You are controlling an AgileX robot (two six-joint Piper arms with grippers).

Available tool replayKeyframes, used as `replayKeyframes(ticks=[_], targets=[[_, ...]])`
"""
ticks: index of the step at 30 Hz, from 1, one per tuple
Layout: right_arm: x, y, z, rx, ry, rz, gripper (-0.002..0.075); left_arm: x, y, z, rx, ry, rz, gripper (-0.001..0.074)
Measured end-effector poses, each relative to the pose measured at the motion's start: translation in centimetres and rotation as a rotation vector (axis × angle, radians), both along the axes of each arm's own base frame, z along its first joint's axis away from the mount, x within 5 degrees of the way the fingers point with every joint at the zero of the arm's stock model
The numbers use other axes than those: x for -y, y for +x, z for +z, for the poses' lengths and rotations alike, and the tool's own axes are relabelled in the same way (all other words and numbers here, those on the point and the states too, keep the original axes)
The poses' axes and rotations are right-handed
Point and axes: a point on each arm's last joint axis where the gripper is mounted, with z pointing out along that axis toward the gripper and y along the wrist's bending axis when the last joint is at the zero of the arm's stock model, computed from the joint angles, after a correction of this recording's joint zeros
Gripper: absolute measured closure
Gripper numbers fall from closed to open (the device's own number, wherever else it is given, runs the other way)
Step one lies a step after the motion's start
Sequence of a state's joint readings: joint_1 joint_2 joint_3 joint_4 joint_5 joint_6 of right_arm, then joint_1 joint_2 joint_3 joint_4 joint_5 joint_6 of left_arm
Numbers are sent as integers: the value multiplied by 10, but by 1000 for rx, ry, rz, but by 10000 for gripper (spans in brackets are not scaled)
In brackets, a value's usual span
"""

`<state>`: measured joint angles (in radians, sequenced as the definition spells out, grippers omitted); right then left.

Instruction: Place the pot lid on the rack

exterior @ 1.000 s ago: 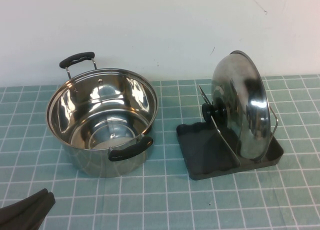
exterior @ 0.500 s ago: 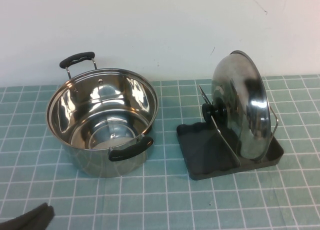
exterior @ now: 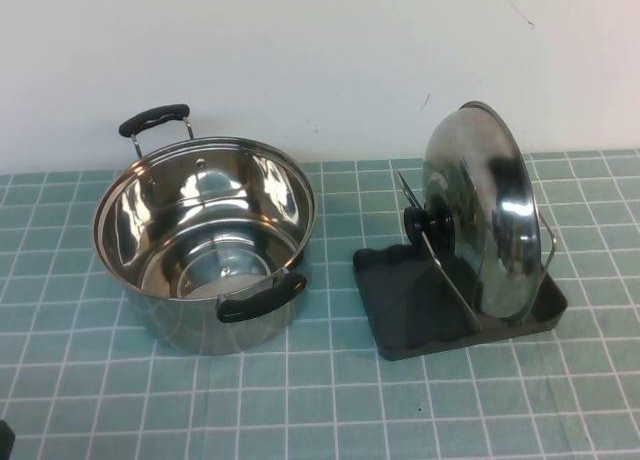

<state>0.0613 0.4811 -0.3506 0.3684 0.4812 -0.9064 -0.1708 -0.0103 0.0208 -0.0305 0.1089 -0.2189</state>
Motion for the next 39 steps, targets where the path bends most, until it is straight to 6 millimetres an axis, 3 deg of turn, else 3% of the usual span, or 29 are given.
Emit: replayKeyframes(ticks=[7, 39], targets=[[0, 0, 0, 0, 0, 0, 727, -2, -3, -16, -183, 35, 36, 737], [0, 0, 0, 0, 1, 0, 727, -2, -3, -17, -188, 49, 33, 737]])
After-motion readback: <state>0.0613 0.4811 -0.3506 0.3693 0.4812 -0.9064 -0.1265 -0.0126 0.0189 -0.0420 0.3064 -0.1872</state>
